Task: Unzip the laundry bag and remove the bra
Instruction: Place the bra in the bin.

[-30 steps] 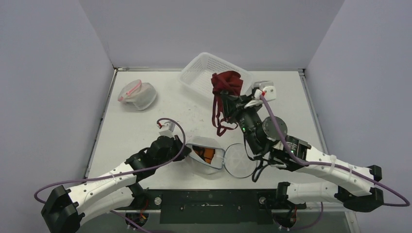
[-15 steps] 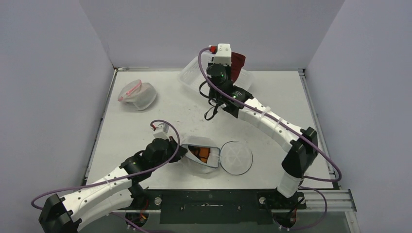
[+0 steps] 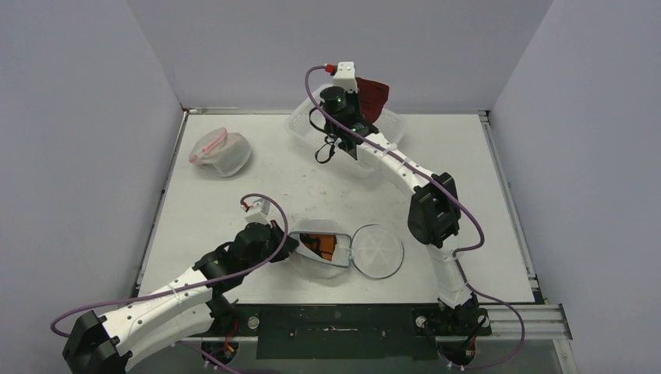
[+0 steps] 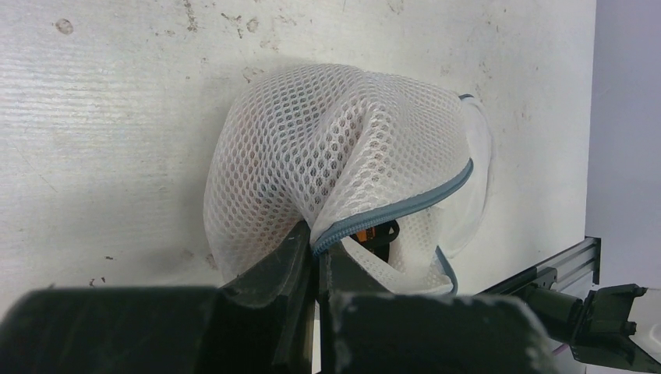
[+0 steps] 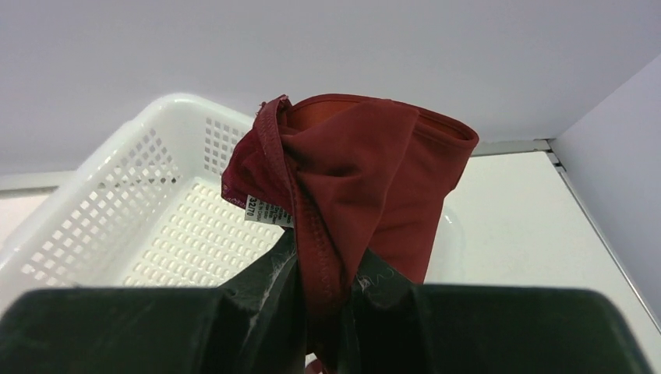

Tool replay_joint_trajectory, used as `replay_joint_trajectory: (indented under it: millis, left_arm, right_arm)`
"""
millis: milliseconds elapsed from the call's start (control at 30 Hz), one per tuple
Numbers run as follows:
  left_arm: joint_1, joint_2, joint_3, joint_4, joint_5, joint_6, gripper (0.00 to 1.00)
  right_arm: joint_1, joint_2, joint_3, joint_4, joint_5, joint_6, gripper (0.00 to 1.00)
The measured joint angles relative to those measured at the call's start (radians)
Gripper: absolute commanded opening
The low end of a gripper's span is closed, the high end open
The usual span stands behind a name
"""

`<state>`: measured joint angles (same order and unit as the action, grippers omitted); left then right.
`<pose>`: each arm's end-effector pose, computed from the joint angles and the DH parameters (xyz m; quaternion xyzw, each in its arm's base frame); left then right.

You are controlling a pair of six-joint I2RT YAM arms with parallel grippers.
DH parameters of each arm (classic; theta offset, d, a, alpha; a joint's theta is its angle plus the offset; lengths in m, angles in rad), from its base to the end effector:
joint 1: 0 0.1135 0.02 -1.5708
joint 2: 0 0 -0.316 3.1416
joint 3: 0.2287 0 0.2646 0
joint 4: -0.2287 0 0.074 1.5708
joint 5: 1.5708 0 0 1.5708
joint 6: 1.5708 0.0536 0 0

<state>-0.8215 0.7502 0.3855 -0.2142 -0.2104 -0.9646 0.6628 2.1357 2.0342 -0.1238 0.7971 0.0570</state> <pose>0.1150 -0.1072 0.2239 -0.1124 0.8688 -0.3107 0.3687 0.4652 0.3145 0.3891 0.0158 0.7601 -0.0818 0.6444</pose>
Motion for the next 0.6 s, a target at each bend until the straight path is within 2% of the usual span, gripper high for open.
replay_joint_trajectory:
  millis: [300,600]
  left_arm:
    - [0.005,0.003,-0.008,0.000,-0.003,-0.001,0.00]
    - [0.010,0.007,-0.024,0.002,-0.013,-0.001,0.00]
  right_arm:
    - [-0.012,0.237,0.076,-0.067,-0.008,0.007,0.05]
    - [-0.048,0.348,0.112,-0.148,-0.031,0.034,0.08]
